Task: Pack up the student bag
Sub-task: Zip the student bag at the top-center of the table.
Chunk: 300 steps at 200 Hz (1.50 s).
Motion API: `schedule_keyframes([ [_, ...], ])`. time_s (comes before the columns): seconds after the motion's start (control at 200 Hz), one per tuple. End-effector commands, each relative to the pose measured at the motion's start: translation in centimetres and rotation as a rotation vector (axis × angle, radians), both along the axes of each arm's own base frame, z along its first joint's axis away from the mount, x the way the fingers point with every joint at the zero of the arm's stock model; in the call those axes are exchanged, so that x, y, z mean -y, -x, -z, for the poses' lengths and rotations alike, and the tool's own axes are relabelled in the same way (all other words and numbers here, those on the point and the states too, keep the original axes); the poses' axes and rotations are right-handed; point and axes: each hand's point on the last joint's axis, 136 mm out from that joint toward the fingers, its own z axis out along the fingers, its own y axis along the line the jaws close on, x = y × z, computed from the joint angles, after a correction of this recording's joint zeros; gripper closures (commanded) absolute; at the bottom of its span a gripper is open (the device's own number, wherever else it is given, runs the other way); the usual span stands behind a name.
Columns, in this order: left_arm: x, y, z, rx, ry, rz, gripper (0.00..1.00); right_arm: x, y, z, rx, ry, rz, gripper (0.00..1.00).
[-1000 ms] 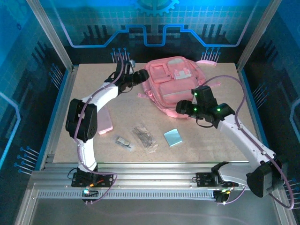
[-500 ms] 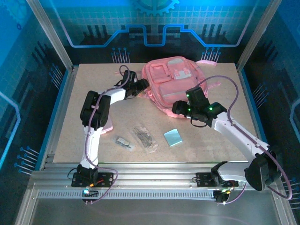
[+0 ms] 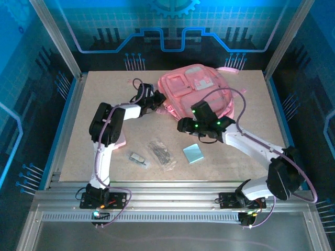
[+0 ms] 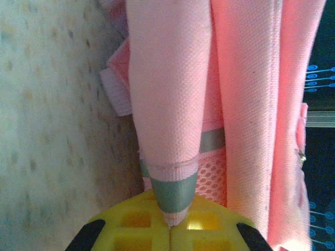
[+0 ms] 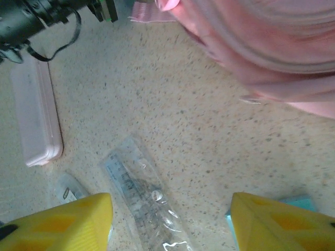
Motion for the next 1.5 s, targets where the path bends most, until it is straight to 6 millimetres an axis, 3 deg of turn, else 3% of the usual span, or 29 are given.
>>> schedule_keyframes([
  [0.0,2.8,1.2,-9.1,0.105,0.112,0.008,1.0,-3.2,-0.7,-2.5,0.076,-0.064,-0.037,0.45],
  [0.115,4.2,2.3,-12.5,0.127,0.137,0.015,1.0,-4.5,-0.6,-2.0,0.079,-0.067,-0.052,0.47],
  [0.295,6.1,3.6,-14.4,0.131,0.222,0.029,1.0,-5.0,-2.0,-0.2,0.112,-0.033,0.005,0.53],
  [0.545,6.5,5.5,-14.8,0.13,0.225,0.025,1.0,-2.9,-7.4,2.2,0.247,0.207,0.176,0.6],
  [0.84,6.4,6.9,-14.2,0.099,0.255,0.024,1.0,-0.4,-11.6,2.8,0.377,0.433,0.363,0.54],
  [1.086,8.3,9.4,-14.5,0.063,0.292,0.059,1.0,0.0,-14.4,3.1,0.448,0.432,0.385,0.54],
  [1.206,9.0,10.5,-15.1,0.054,0.315,0.081,1.0,0.4,-15.5,3.2,0.454,0.379,0.402,0.66],
  [1.376,8.3,11.3,-15.3,0.07,0.32,0.061,1.0,0.8,-15.9,1.9,0.481,0.303,0.343,1.0],
  [1.496,7.3,10.3,-14.5,0.082,0.286,0.021,1.0,0.9,-14.8,0.8,0.465,0.244,0.232,1.0],
])
